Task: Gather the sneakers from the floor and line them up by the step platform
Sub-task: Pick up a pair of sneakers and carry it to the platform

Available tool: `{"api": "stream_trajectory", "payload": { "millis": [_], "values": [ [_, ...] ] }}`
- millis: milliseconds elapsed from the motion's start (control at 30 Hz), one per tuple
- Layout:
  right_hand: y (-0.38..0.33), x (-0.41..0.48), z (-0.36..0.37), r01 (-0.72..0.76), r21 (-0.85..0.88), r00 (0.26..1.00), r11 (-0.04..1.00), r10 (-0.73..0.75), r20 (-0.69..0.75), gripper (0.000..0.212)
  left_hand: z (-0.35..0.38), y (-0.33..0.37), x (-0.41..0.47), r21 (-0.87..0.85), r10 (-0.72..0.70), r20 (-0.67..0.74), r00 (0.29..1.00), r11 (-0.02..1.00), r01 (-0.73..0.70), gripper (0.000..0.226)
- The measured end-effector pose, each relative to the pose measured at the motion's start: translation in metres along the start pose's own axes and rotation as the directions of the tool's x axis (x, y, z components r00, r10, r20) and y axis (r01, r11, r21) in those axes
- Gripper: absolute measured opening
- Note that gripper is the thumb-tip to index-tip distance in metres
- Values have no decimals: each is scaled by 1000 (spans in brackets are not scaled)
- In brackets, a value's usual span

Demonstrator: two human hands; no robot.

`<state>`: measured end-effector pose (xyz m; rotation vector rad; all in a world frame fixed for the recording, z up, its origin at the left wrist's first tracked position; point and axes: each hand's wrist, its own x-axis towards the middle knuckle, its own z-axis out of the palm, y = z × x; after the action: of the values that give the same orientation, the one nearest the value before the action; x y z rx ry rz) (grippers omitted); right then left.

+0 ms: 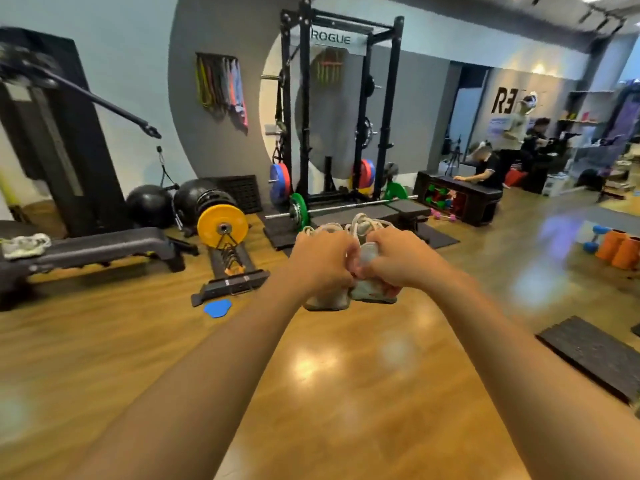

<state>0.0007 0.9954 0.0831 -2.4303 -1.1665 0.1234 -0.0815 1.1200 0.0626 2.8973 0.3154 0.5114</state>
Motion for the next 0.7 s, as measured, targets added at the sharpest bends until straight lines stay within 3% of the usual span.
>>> {"api": "stream_trajectory", "payload": {
  "millis": [100,233,467,700],
  "values": [
    [-23,57,48,86,-147,995,985,-92,-34,16,20,-65,2,177,-7,-85,996,984,22,23],
    [-62,149,112,196,-130,980,972,-199,-12,19,33,-164,20,307,-85,-153,985,943,129,23],
    [-153,304,180,450,-119,890,885,-455,-14,15,5,-324,55,383,-282,-286,916,842,379,20],
    [-272,432,241,624,-57,779,779,-616,117,11,-39,-493,63,327,-458,-284,843,780,533,22]
  ]
}}
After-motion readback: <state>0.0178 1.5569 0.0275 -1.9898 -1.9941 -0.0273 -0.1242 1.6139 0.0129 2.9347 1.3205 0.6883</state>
